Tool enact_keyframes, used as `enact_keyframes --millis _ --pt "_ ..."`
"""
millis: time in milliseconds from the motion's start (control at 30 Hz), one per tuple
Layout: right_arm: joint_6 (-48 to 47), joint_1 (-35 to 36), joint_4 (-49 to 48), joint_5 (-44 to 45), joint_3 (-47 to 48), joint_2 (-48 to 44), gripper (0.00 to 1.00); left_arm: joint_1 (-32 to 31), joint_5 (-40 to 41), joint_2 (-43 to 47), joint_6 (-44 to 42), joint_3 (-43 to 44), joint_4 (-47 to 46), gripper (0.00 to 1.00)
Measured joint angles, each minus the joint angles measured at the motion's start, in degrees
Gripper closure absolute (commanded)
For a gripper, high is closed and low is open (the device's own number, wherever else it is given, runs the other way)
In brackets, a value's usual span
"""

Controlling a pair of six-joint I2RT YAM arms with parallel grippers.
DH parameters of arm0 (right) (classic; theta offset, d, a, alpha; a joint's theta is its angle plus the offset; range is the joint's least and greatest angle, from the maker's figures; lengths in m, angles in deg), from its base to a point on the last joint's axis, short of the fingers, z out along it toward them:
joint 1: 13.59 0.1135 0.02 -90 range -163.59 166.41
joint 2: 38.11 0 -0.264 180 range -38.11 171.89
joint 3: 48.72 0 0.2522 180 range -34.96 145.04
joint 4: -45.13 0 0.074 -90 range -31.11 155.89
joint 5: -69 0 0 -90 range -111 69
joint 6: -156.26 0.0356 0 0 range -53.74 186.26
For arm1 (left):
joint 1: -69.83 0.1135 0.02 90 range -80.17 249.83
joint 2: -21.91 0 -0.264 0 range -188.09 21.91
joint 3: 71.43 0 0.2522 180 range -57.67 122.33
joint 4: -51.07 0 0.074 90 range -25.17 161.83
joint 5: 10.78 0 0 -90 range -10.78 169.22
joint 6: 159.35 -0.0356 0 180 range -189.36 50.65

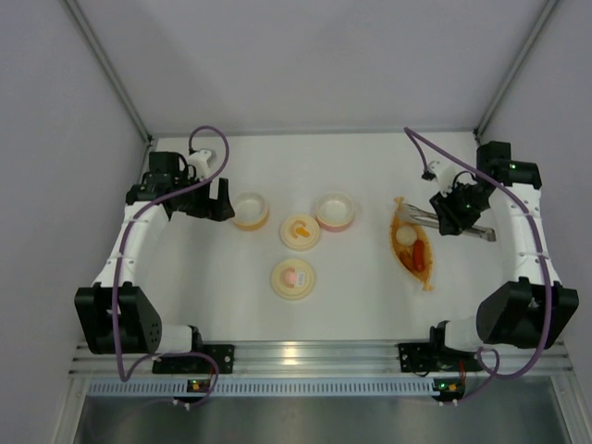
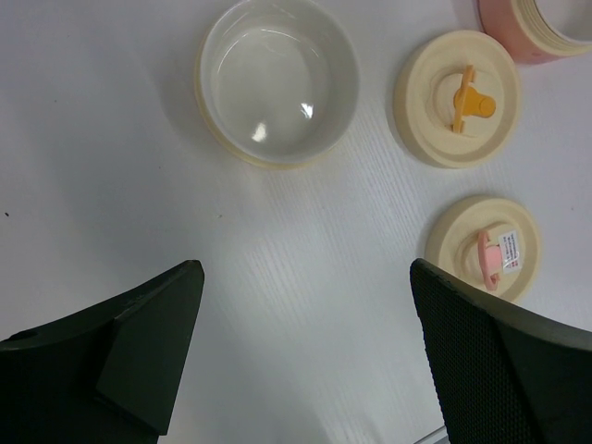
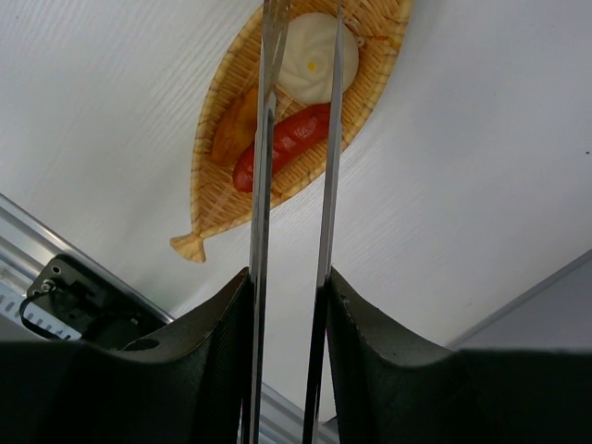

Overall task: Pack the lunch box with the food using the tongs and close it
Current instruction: Pick up the fake food from the plate.

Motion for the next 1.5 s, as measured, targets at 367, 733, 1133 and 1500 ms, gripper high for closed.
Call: enact_keyframes --millis 367,733,1133,1500 --pt "-0.2 0.0 0.0 2.0 -4.4 0.0 0.54 0.0 -0.2 0.6 -0.6 0.0 0.4 0.02" --pt "-0.2 0.0 -0.1 4.2 -5.8 0.0 0.52 0.0 -0.2 0.6 -0.9 0.0 0.4 0.02" --pt "0.2 0.0 -0.2 6.3 -8.0 0.6 0.53 0.0 -0.2 0.6 -1.1 0.0 0.4 0.02" --pt "1.3 0.0 -0.6 7.2 -8.4 2.0 0.60 0.0 0.4 0.6 -1.2 0.0 0.5 0.02"
